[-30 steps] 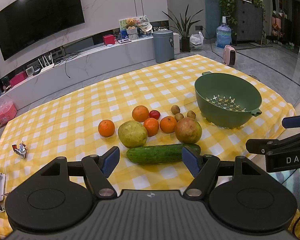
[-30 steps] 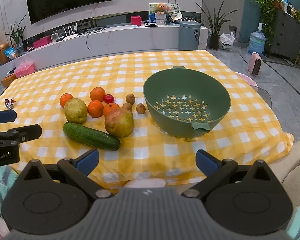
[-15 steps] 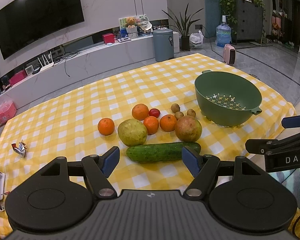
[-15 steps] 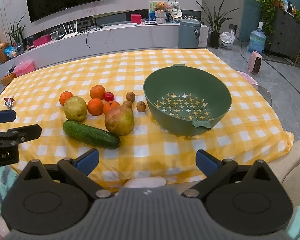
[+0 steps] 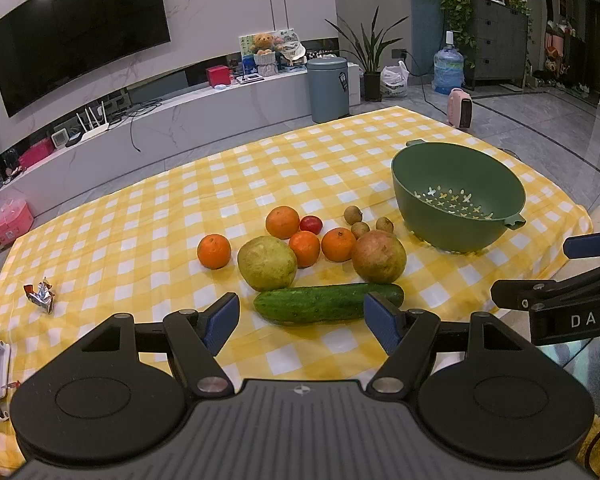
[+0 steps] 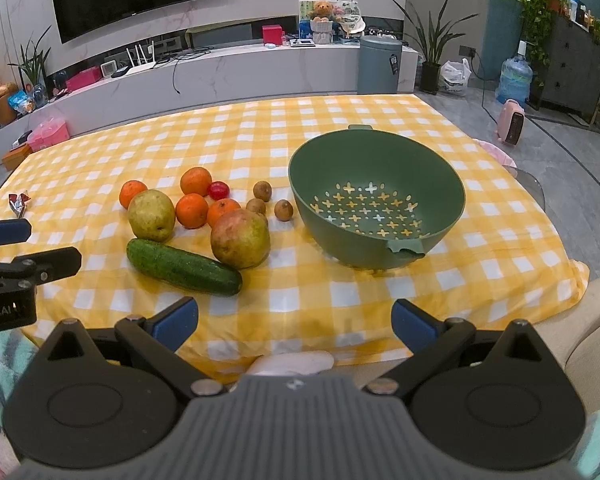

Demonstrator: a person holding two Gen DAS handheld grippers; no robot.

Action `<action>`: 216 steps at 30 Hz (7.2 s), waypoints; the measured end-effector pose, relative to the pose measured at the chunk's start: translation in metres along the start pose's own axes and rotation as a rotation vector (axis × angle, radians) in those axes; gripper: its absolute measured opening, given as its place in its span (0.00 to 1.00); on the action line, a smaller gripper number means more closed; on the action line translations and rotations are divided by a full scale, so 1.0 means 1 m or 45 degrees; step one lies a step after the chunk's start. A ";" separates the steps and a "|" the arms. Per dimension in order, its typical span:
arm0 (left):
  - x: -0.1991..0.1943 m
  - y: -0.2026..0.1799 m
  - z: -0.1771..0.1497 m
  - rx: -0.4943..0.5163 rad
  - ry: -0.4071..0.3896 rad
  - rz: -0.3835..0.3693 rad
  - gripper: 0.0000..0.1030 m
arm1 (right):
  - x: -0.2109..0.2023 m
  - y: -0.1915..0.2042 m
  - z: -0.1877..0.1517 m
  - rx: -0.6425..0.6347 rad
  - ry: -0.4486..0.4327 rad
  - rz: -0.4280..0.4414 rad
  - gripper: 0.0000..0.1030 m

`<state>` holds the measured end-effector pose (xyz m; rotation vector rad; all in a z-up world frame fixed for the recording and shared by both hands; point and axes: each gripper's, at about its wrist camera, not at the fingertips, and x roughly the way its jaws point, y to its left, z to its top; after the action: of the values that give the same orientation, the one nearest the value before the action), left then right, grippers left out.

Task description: Organize fruits

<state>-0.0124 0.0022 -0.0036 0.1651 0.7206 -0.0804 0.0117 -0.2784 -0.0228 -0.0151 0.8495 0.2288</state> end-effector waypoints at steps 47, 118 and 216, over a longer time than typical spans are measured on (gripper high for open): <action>0.119 0.055 0.035 -0.102 0.220 -0.116 0.80 | 0.110 0.024 0.044 0.111 0.048 0.228 0.77; 0.166 -0.093 0.142 0.120 0.282 -0.569 0.75 | 0.111 -0.123 0.101 -0.145 0.128 0.321 0.60; 0.102 0.027 0.027 -0.054 0.033 -0.189 0.62 | 0.085 0.015 0.021 0.026 -0.144 0.211 0.54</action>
<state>0.0846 0.0224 -0.0478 0.0717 0.7590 -0.2044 0.0783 -0.2448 -0.0708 0.0871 0.7405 0.3735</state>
